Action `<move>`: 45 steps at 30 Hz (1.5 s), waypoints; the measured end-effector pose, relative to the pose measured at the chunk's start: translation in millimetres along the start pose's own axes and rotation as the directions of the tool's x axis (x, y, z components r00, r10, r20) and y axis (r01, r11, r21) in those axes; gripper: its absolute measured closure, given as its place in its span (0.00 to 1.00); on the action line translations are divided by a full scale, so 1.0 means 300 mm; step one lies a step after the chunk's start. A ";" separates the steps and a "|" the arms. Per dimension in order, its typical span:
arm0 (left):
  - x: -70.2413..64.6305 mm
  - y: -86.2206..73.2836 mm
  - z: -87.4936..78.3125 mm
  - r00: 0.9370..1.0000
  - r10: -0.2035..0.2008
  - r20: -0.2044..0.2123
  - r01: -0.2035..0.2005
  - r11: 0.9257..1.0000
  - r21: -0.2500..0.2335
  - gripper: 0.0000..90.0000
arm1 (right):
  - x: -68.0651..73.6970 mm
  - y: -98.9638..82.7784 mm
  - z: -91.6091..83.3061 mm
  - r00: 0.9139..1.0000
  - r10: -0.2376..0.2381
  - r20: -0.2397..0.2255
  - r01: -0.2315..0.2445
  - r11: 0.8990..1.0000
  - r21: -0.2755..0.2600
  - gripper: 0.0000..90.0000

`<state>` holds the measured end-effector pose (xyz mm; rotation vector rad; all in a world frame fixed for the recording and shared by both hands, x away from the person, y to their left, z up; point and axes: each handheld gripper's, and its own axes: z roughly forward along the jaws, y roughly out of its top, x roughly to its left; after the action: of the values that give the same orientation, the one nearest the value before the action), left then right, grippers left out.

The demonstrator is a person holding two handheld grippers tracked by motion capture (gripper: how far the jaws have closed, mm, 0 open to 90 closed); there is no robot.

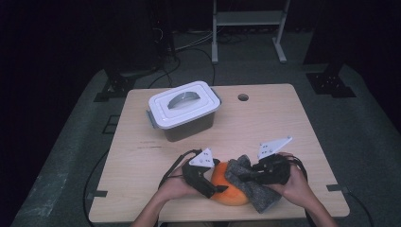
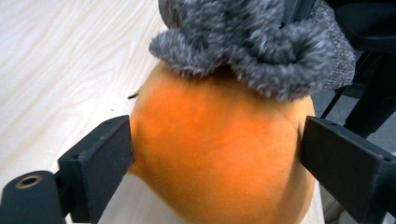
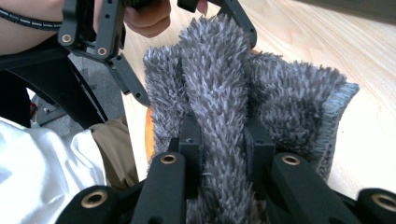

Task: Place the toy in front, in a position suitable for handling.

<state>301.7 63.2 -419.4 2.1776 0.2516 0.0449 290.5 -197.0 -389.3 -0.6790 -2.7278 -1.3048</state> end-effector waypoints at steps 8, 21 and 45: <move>-0.035 0.023 0.004 0.999 0.048 -0.017 -0.048 0.999 0.003 0.22 | 0.044 0.079 0.001 0.997 -0.064 0.033 0.064 0.998 -0.001 0.81; -0.009 -0.007 0.000 0.999 0.049 -0.005 -0.049 0.999 0.018 0.16 | -0.014 -0.021 -0.022 0.999 0.018 0.044 -0.018 1.000 -0.019 0.81; -0.004 -0.006 -0.016 0.984 0.105 -0.145 -0.105 0.994 0.005 0.20 | -0.013 0.065 0.047 0.998 -0.033 0.052 0.035 0.999 -0.026 0.82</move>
<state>299.6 67.7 -417.9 2.1860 0.2184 0.2646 303.9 -177.2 -385.1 -0.6809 -2.7798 -1.3516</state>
